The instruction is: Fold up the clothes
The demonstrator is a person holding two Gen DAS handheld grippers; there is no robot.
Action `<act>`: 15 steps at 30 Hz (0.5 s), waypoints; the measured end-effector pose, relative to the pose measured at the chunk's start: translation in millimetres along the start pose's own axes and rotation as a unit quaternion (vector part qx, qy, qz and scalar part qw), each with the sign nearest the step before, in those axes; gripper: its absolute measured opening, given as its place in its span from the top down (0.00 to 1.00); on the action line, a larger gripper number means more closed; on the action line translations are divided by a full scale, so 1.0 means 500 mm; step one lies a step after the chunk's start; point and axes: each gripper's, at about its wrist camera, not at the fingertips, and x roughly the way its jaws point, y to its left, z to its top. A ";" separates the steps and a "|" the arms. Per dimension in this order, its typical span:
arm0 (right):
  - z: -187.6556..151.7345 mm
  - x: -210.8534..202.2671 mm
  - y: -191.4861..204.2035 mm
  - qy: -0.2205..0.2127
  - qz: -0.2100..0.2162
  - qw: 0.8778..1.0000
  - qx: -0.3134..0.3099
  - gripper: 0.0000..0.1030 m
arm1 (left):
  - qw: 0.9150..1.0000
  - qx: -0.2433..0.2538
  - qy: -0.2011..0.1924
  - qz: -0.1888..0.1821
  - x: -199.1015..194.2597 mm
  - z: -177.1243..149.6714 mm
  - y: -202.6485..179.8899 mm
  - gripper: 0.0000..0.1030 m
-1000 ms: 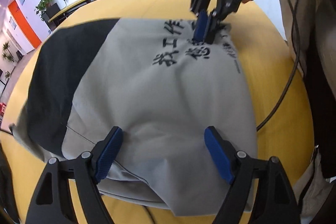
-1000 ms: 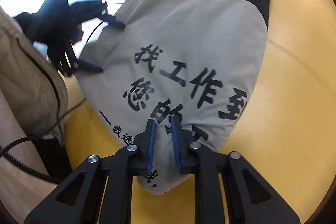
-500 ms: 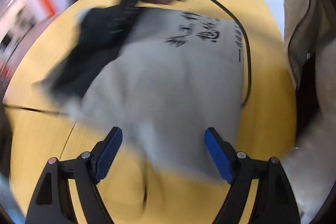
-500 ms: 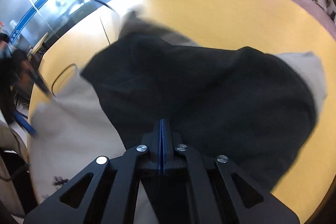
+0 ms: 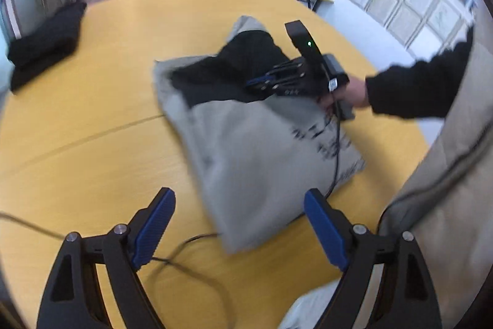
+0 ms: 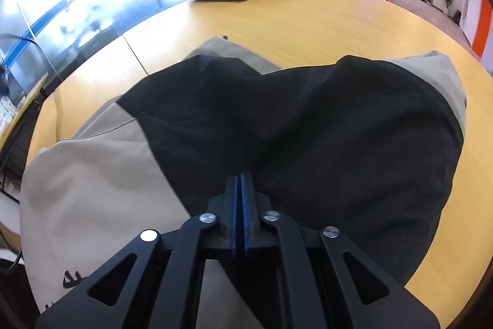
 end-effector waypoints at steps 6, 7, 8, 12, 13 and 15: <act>-0.015 -0.055 0.017 -0.003 0.019 0.999 0.033 0.87 | 0.998 0.023 0.048 -0.030 0.173 -0.029 -0.045 0.14; -0.014 -0.080 0.016 -0.011 0.028 0.999 0.045 0.87 | 0.998 0.021 0.052 -0.030 0.188 -0.041 -0.040 0.14; -0.015 -0.110 0.012 -0.021 0.043 0.997 0.060 0.87 | 0.998 0.019 0.056 -0.029 0.201 -0.053 -0.034 0.14; -0.026 -0.242 -0.009 -0.040 0.106 0.990 0.086 0.87 | 0.998 -0.041 0.030 -0.047 0.214 -0.067 0.004 0.18; -0.033 -0.282 -0.014 -0.037 0.115 0.990 0.072 0.87 | 0.997 -0.061 0.026 -0.051 0.215 -0.065 0.012 0.18; -0.047 -0.338 0.005 -0.006 0.137 0.990 0.032 0.87 | 0.996 -0.074 0.026 -0.049 0.217 -0.061 0.014 0.19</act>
